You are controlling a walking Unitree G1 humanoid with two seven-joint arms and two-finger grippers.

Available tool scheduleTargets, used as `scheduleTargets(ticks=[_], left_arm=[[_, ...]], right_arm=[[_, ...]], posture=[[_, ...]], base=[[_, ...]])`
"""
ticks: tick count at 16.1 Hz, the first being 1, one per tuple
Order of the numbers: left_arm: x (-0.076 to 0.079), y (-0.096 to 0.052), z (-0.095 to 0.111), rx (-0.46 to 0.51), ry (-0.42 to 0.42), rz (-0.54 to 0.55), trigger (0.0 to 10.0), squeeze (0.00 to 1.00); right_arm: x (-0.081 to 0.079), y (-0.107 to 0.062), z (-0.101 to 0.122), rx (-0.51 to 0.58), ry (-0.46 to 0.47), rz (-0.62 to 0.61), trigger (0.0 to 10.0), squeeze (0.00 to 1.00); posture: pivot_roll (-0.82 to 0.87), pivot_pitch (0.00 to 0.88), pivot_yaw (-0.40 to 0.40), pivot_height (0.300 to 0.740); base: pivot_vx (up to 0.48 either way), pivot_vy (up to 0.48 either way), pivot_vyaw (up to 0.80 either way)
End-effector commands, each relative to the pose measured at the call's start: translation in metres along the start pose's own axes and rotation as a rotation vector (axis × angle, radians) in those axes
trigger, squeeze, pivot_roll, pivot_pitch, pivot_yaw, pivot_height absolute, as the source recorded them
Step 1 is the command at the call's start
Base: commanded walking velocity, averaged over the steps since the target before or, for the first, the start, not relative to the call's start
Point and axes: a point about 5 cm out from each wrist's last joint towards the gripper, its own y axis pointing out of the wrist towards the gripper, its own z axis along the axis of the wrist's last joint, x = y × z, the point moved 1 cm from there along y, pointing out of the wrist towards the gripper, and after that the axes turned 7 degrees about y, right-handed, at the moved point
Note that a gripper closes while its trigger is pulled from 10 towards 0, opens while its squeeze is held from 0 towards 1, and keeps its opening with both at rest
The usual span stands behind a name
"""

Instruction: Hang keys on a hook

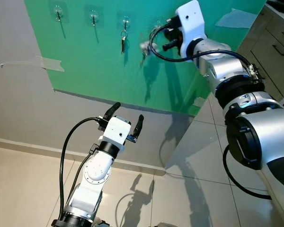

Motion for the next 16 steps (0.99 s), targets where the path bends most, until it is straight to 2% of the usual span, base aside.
scheduleTargets(ticks=[1, 10, 16], left_arm=[[0.003, 0.003, 0.003, 0.005, -0.004, -0.012, 10.0, 0.00], [0.004, 0.002, 0.002, 0.001, -0.005, -0.012, 10.0, 0.00], [0.005, 0.002, 0.002, -0.004, -0.005, -0.014, 10.0, 0.00]], right_arm=[[0.004, -0.001, 0.019, 0.039, 0.003, -0.012, 10.0, 0.00], [0.019, -0.004, 0.000, -0.040, -0.020, -0.135, 10.0, 0.00], [0.030, -0.010, -0.024, -0.113, -0.013, -0.236, 10.0, 0.00]], posture=[[0.00, 0.000, -0.130, 0.740], [0.01, 0.000, -0.135, 0.740], [0.02, 0.000, -0.135, 0.740]], base=[[0.000, 0.000, 0.00], [0.000, 0.000, 0.00], [0.000, 0.000, 0.00]])
